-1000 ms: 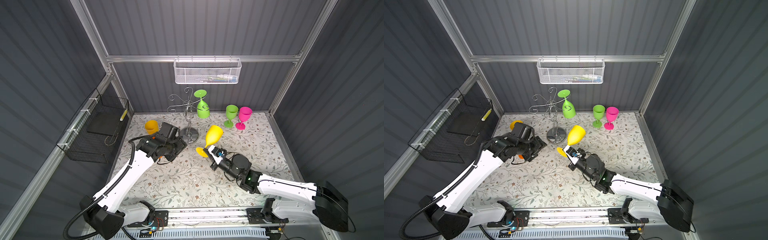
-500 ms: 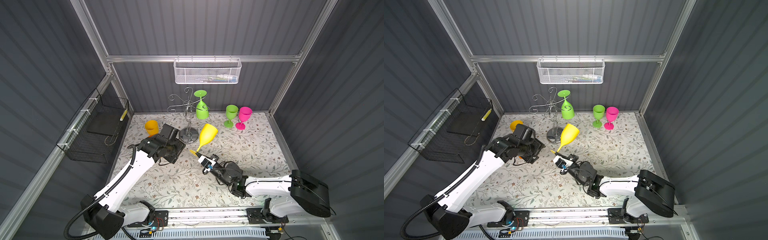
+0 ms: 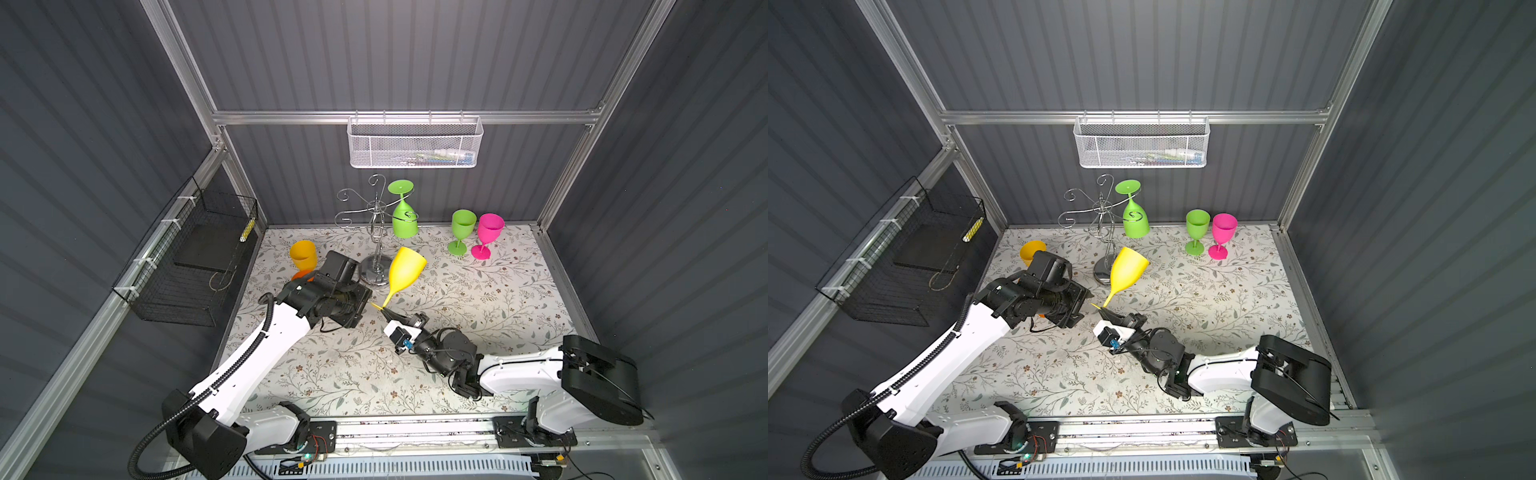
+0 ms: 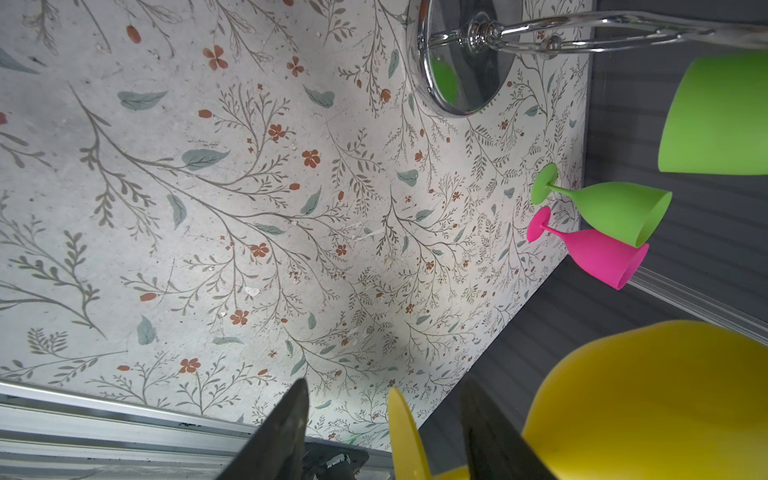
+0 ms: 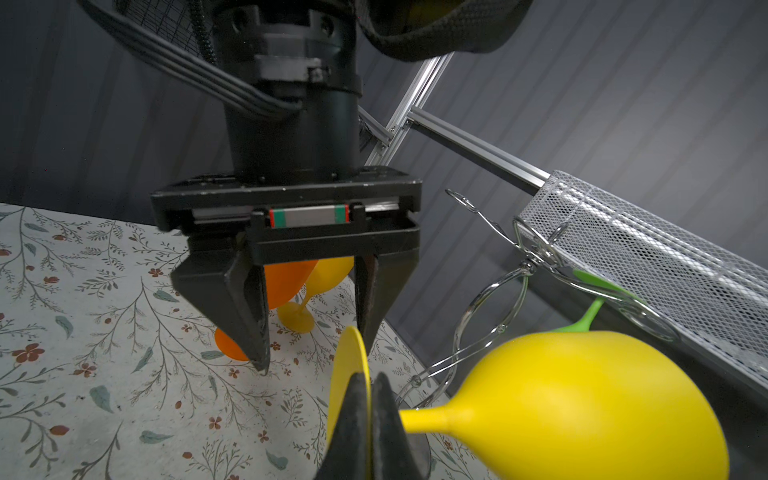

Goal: Take the wine glass off the wine glass rack

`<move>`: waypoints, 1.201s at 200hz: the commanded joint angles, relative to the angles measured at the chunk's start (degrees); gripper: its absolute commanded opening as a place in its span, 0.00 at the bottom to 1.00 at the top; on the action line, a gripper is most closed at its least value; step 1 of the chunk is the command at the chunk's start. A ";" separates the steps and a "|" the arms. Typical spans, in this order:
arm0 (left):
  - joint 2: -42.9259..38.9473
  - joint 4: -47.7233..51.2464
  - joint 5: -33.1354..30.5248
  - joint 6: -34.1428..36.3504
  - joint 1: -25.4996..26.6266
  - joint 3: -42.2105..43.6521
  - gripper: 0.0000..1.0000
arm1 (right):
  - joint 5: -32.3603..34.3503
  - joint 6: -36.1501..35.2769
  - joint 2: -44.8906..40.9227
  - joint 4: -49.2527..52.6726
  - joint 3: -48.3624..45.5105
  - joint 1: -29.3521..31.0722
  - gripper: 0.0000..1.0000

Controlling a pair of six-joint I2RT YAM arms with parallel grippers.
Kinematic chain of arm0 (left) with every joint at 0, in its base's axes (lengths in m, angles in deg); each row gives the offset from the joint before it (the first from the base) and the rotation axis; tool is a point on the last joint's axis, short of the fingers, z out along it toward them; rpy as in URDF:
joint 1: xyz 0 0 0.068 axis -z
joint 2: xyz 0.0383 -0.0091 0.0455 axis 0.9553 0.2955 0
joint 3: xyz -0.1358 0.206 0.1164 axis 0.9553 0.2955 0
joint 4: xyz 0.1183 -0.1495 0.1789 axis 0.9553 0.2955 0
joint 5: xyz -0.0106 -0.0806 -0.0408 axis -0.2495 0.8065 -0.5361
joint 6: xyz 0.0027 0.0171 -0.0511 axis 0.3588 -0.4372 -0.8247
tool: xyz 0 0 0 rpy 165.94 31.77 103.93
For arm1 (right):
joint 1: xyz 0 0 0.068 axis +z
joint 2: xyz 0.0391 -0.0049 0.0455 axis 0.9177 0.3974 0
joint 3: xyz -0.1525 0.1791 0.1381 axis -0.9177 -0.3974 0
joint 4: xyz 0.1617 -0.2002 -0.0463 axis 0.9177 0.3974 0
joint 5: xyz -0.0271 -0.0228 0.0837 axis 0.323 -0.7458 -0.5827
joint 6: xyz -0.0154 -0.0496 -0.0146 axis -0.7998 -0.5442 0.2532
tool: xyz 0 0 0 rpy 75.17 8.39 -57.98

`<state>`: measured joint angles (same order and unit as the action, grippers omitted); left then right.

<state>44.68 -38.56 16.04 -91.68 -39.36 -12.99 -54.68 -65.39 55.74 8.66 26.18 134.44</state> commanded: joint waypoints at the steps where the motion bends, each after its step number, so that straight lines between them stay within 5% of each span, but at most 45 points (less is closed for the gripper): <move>1: -1.26 -0.18 1.12 -1.87 0.39 1.16 0.56 | 0.86 -1.80 1.24 -3.26 2.10 0.78 0.00; 228: -4.20 -5.01 1.94 -5.54 0.34 6.91 0.00 | 3.13 -5.89 5.41 -8.29 3.18 2.41 0.00; 240: -4.64 -5.23 1.75 -5.79 0.39 7.28 0.00 | 3.23 -5.83 4.96 -8.36 2.85 2.51 0.08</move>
<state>41.60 -45.37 18.16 -97.40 -39.36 -7.13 -53.39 -71.05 61.84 4.31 28.91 136.95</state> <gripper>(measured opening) 0.057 0.049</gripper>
